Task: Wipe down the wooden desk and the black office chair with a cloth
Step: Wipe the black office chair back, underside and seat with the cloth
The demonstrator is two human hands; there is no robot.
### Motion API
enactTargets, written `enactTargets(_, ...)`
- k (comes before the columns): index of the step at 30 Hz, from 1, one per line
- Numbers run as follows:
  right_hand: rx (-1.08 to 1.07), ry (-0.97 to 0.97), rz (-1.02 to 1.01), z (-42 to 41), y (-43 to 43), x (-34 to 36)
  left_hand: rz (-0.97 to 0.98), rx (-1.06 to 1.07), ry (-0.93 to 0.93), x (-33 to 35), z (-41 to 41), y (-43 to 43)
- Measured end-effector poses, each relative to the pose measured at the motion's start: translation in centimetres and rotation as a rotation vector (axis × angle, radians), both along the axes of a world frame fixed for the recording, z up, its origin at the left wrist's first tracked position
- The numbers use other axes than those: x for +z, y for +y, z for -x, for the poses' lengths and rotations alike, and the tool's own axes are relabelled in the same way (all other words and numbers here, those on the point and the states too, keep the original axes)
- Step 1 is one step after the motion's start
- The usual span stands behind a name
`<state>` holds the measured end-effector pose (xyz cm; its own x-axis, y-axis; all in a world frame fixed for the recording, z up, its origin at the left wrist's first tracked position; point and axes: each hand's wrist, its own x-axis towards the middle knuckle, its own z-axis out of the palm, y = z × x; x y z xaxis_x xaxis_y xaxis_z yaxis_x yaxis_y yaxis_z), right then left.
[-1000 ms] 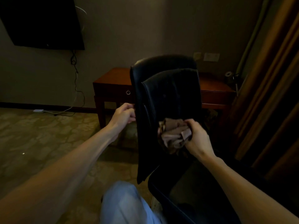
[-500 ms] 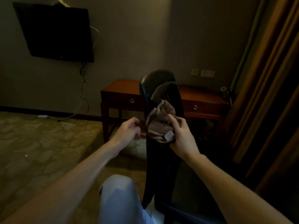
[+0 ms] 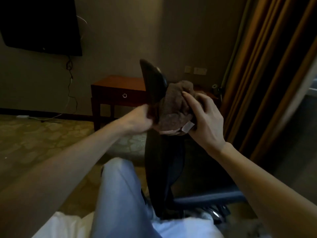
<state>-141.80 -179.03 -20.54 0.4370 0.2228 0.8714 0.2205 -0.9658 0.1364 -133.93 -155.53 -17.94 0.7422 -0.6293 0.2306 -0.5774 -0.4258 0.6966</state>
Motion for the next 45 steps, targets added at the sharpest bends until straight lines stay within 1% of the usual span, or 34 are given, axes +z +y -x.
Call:
enactTargets(1,-0.015,0.002,0.037,0.9,-0.1,-0.7,-0.059,0.042,-0.121,0.5,0.3,-0.2)
enactTargets(2,-0.038,0.03,0.035,1.7,-0.4,-1.7,-0.06,0.071,-0.249,1.2,0.6,-0.2)
enactTargets(3,-0.059,0.071,-0.002,2.7,-0.9,-2.9,-0.002,0.1,-0.365,2.0,1.0,-0.2)
enactTargets(5,-0.094,0.113,-0.073,4.6,-2.4,-5.5,0.179,0.168,-0.535,3.7,1.6,-0.2)
enactTargets(6,-0.113,0.11,-0.064,5.5,-3.3,-6.8,0.216,0.193,-0.613,4.4,1.7,-0.3)
enactTargets(8,-0.14,0.095,0.028,7.1,-5.1,-9.3,0.158,0.222,-0.775,4.9,1.8,-1.3)
enactTargets(9,-0.147,0.091,0.066,7.5,-5.8,-10.4,0.135,0.217,-0.812,5.0,1.7,-1.9)
enactTargets(13,-0.218,0.133,0.055,9.0,-7.4,-15.3,0.167,0.172,-0.827,5.2,1.3,-3.7)
enactTargets(17,-0.266,0.368,0.168,11.4,-8.8,-19.5,0.14,0.172,-0.851,5.9,0.1,-2.3)
enactTargets(19,-0.272,0.404,0.133,12.3,-9.9,-19.1,0.111,0.173,-0.861,6.8,-0.1,-1.8)
enactTargets(21,-0.264,0.313,-0.007,13.1,-10.3,-17.4,0.054,0.153,-0.873,7.8,-0.2,-2.3)
enactTargets(23,-0.233,0.158,-0.122,13.6,-10.1,-14.7,0.014,0.118,-0.86,8.3,-0.1,-3.1)
enactTargets(26,-0.173,-0.057,-0.151,14.4,-8.4,-9.0,0.054,0.099,-0.813,8.4,0.6,-3.7)
enactTargets(30,-0.162,-0.24,-0.059,15.6,-5.6,-1.8,0.114,0.102,-0.889,8.1,3.2,-5.2)
enactTargets(32,-0.169,-0.314,0.05,16.5,-4.7,1.4,0.163,0.118,-0.9,8.1,4.9,-6.8)
enactTargets(35,-0.224,-0.414,0.273,17.2,-4.1,5.0,0.191,0.133,-0.888,8.1,7.0,-9.7)
enactTargets(37,-0.292,-0.423,0.356,17.1,-4.5,5.9,0.179,0.115,-0.93,8.2,7.6,-11.1)
enactTargets(38,-0.332,-0.384,0.373,16.9,-4.8,5.9,0.172,0.078,-0.94,8.4,7.6,-11.4)
enactTargets(40,-0.396,-0.285,0.348,16.4,-5.5,5.2,0.169,-0.03,-0.913,8.9,6.8,-11.2)
enactTargets(42,-0.429,-0.241,0.292,15.5,-5.8,3.7,0.18,-0.095,-0.901,9.2,5.4,-10.3)
enactTargets(45,-0.5,-0.233,0.242,12.9,-5.8,1.9,0.173,-0.025,-0.877,9.0,3.6,-10.3)
